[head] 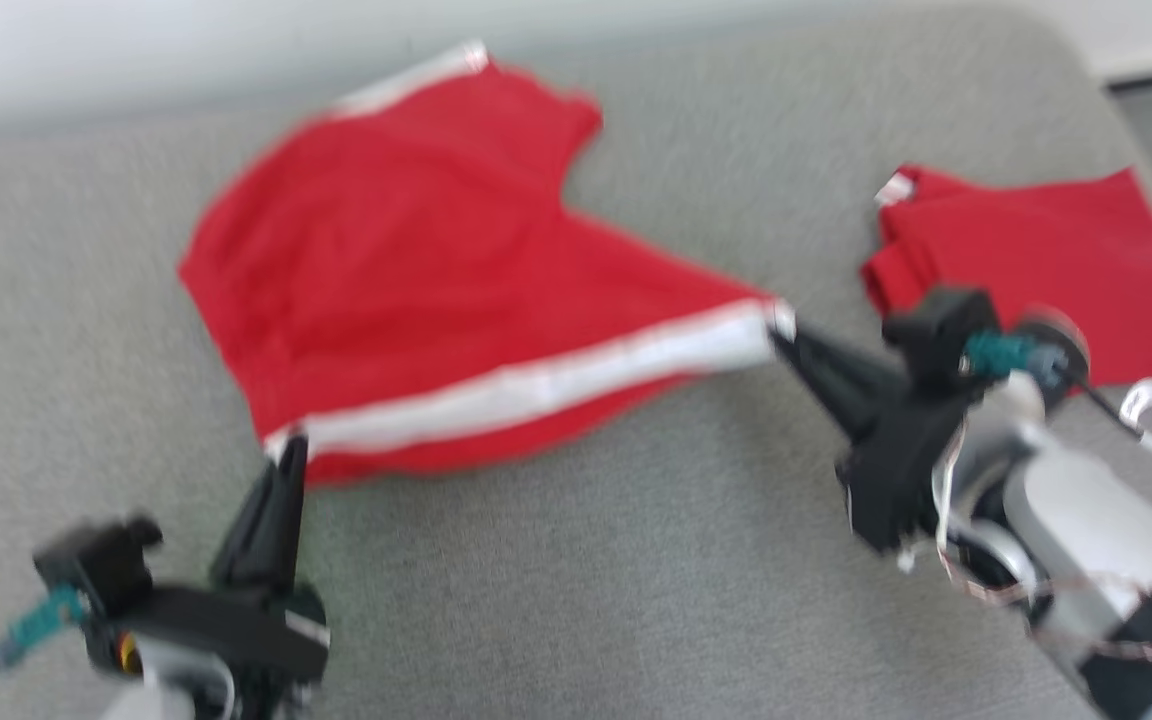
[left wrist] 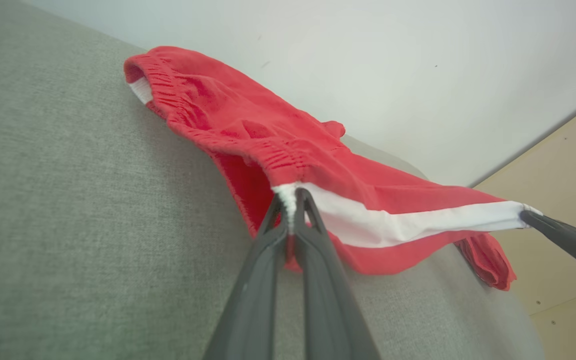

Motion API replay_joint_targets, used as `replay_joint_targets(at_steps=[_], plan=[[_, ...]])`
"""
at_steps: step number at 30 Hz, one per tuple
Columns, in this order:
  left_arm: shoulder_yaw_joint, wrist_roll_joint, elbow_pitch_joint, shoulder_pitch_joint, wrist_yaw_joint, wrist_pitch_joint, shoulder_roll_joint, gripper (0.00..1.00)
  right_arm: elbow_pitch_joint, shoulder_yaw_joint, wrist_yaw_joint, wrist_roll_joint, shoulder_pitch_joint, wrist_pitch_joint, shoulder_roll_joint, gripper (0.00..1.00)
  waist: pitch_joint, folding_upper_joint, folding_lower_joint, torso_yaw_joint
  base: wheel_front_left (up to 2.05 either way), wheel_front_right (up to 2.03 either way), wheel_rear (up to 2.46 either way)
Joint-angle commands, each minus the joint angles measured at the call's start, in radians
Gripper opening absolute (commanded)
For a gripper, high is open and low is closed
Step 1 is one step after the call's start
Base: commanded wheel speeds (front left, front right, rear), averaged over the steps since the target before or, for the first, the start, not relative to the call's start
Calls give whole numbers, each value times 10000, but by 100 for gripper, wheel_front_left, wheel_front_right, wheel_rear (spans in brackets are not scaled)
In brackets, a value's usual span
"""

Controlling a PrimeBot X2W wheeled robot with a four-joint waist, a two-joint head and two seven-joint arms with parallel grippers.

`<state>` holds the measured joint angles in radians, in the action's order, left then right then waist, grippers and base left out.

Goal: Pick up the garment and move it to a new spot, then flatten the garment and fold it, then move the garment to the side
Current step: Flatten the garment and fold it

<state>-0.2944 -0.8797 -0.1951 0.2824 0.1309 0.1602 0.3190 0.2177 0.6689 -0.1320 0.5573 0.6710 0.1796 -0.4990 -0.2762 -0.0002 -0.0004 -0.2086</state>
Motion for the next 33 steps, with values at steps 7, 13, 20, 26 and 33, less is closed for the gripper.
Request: replay_joint_targets(at_steps=[7,13,20,26,33], plan=[[-264,282,-299,-1695,-132,511,61,0,-1347,413,29,1877,-1897,2458,-982,0,2241,2,4,-397,0,0,0],[-490,388,298,-3223,-369,513,203,0,-2054,-375,29,3106,-3559,4445,-1678,0,2516,2,4,-436,0,0,0],[-841,291,935,-4653,-696,265,255,0,-2617,-2101,29,3412,-5957,6311,-1601,0,2525,2,4,-195,0,0,0],[-1026,265,1328,-5027,-764,-10,379,0,-3621,-3157,29,2891,-6928,7178,-1067,0,2477,2,4,28,0,0,0],[-710,-14,1668,-4262,-610,332,143,0,-4107,-3280,27,1840,-5270,6453,-374,0,2112,2,4,455,0,0,0]])
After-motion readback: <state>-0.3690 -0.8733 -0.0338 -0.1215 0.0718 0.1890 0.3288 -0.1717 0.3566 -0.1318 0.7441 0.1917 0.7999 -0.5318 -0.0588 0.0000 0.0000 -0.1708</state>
